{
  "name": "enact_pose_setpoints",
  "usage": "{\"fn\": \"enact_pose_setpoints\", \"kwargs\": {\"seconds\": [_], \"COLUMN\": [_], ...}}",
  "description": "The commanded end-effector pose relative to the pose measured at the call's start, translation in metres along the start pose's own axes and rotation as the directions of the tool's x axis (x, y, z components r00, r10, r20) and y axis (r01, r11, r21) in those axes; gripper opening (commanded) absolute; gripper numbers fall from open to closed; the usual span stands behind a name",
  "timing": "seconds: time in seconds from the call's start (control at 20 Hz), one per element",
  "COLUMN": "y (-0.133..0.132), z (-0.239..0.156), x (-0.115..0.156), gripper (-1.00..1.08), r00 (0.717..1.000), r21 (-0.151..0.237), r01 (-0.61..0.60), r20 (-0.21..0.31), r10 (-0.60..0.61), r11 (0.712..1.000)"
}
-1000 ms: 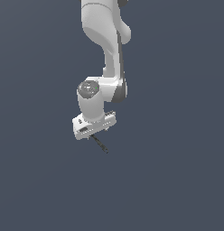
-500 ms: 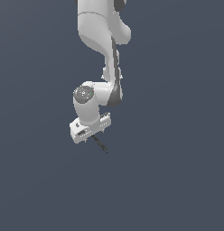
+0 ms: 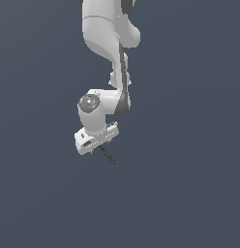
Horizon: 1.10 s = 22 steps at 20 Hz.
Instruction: Pick up the object and move it to a goal position.
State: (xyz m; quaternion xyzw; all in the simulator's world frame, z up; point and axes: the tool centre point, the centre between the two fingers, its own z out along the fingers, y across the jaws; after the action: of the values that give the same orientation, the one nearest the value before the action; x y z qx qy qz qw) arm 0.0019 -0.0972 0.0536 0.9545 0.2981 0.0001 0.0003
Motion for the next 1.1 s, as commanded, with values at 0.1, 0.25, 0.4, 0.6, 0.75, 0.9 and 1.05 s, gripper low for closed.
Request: {"fn": "enact_pose_setpoints", "kwargs": {"seconds": [0.1, 0.25, 0.4, 0.6, 0.75, 0.9, 1.05], "y": [-0.001, -0.001, -0.001, 0.000, 0.000, 0.000, 0.000], "z": [0.017, 0.033, 0.042, 0.046, 0.046, 0.046, 0.046], "x": [-0.001, -0.001, -0.001, 0.000, 0.000, 0.000, 0.000], "gripper": [1.00, 1.00, 1.00, 1.00, -1.00, -1.00, -1.00], "r00": [1.000, 1.000, 1.000, 1.000, 1.000, 1.000, 1.000], "r21": [0.001, 0.001, 0.001, 0.001, 0.001, 0.001, 0.001], "r01": [0.001, 0.003, 0.004, 0.004, 0.004, 0.004, 0.004], "r20": [0.001, 0.000, 0.000, 0.000, 0.000, 0.000, 0.000], "r10": [-0.001, -0.003, -0.004, -0.004, -0.004, -0.004, -0.004], "r11": [1.000, 1.000, 1.000, 1.000, 1.000, 1.000, 1.000]}}
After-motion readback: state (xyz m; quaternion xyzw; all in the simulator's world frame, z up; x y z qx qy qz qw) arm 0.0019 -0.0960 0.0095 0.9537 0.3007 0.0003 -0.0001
